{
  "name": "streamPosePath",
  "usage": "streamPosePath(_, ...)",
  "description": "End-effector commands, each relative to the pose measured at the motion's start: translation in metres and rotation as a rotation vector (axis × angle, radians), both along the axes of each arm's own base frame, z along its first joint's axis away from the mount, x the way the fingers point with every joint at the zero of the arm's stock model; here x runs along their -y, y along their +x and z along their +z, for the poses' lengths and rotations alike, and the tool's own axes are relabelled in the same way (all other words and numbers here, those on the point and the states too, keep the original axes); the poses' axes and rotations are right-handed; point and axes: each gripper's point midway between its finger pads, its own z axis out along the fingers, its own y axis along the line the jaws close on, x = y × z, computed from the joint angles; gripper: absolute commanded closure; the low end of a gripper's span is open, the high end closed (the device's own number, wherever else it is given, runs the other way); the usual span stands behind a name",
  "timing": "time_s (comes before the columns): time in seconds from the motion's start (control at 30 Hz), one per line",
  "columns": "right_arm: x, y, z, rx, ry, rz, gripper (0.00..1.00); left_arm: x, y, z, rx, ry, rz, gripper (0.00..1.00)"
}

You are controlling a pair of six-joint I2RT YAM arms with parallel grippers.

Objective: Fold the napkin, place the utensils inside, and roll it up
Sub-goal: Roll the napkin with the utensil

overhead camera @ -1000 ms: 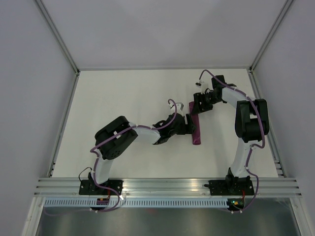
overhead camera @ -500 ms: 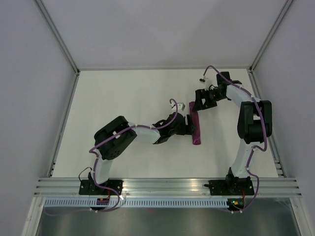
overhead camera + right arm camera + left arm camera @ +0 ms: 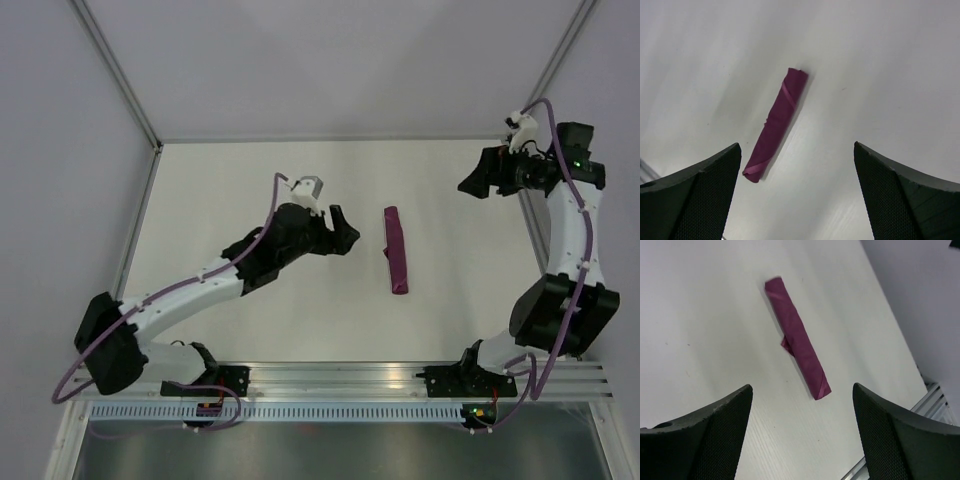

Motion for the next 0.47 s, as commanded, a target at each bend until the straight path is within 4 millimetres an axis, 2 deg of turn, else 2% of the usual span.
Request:
streamPosePath(0.0,0.013,-0.036,0.027,0.089,-0.048,-0.053,0.02,-0.051,-0.02,0.001,-0.002,0.134,-0.013,0.14)
streamPosePath(0.03,0.018,-0.039,0.027,0.109,-0.074,-0.074,0.02,-0.064,-0.028,0.019,0.031,0.12,-0.003,0.14)
streamPosePath(0.07,0.02,-0.051,0.022,0.111,-0.102,-0.099,0.02,-0.071,-0.031,0.021,0.035,0.122,0.005,0.12)
streamPosePath(0.1,0.025,-0.052,0.02,0.133,-0.134,-0.124,0.02,-0.079,-0.034,0.025,0.045,0.12,0.014,0.12)
streamPosePath(0.13,0.027,-0.056,0.018,0.14,-0.144,-0.142,0.02,-0.087,-0.038,0.036,0.072,0.101,0.025,0.12)
streamPosePath(0.17,0.027,-0.066,0.012,0.14,-0.146,-0.163,0.02,-0.094,-0.041,0.036,0.07,0.109,0.03,0.1)
streamPosePath(0.27,0.025,-0.07,0.01,0.155,-0.129,-0.198,0.02,-0.106,-0.046,0.041,0.081,0.108,0.048,0.1)
streamPosePath(0.43,0.017,-0.067,0.01,0.147,-0.064,-0.19,0.02,-0.11,-0.049,0.047,0.095,0.111,0.034,0.09)
